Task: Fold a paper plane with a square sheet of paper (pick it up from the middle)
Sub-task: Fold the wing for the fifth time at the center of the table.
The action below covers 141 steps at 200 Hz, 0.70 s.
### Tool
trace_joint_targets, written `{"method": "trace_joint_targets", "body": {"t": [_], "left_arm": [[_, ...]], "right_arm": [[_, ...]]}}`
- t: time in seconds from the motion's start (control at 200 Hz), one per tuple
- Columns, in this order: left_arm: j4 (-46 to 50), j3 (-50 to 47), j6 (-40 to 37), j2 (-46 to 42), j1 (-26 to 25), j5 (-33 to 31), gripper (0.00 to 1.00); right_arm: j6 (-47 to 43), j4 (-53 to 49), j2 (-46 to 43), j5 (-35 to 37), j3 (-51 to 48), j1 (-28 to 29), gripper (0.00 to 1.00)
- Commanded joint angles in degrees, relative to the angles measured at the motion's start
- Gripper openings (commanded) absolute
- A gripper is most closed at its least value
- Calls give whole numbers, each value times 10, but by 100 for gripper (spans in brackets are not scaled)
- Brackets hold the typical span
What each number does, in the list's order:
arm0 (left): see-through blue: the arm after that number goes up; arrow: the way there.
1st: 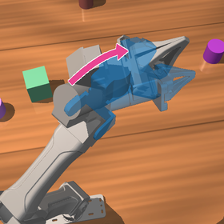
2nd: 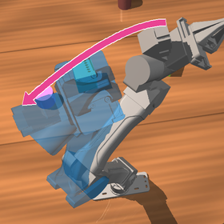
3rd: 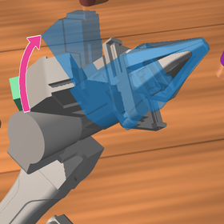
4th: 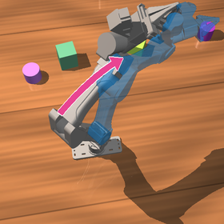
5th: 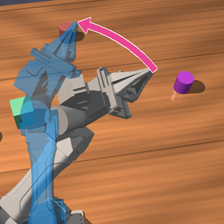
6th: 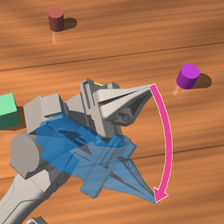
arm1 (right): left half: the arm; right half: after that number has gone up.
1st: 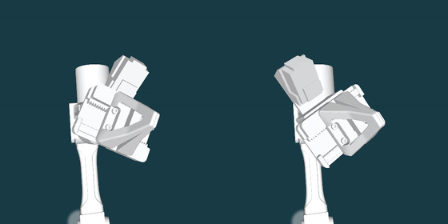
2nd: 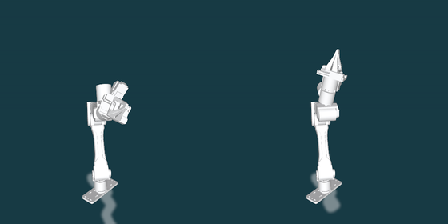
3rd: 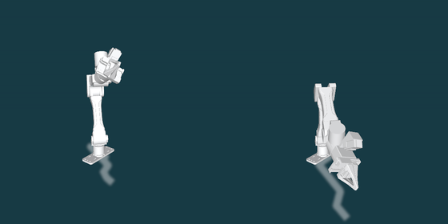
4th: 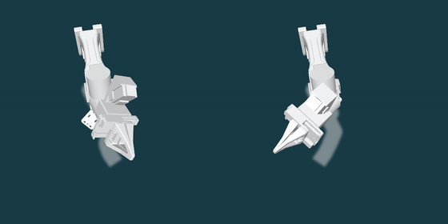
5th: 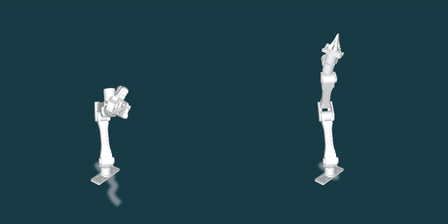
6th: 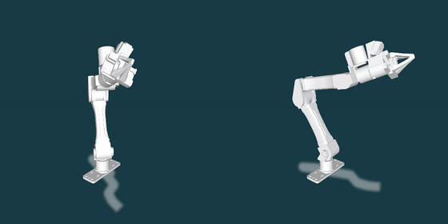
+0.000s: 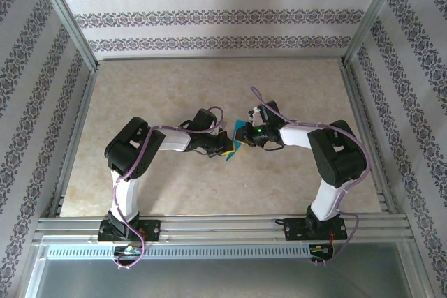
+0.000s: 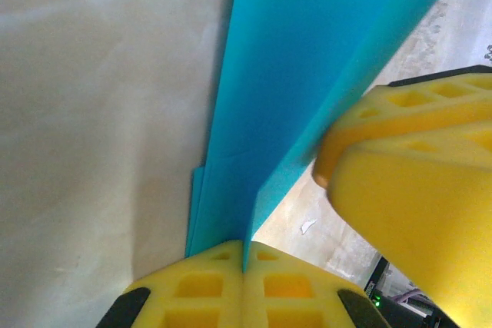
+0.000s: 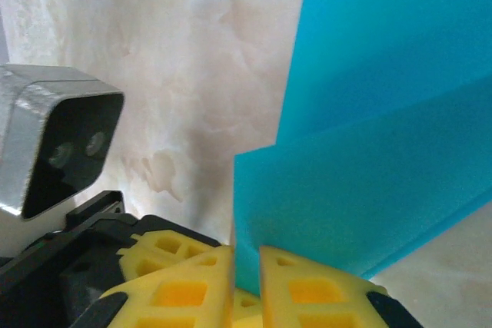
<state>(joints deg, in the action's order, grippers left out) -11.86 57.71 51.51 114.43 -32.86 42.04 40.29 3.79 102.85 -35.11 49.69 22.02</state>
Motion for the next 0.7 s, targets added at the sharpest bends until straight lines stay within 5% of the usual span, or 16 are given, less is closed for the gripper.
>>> {"method": "trace_joint_targets", "body": {"t": [0.0,0.7], "left_arm": [[7,-9,4,21,5,-5,1],[12,-14,2,28,5,-4,10]], "right_arm": [[-2,-16,15,20,8,6,18],[18,-32,31,40,3,-6,18]]}}
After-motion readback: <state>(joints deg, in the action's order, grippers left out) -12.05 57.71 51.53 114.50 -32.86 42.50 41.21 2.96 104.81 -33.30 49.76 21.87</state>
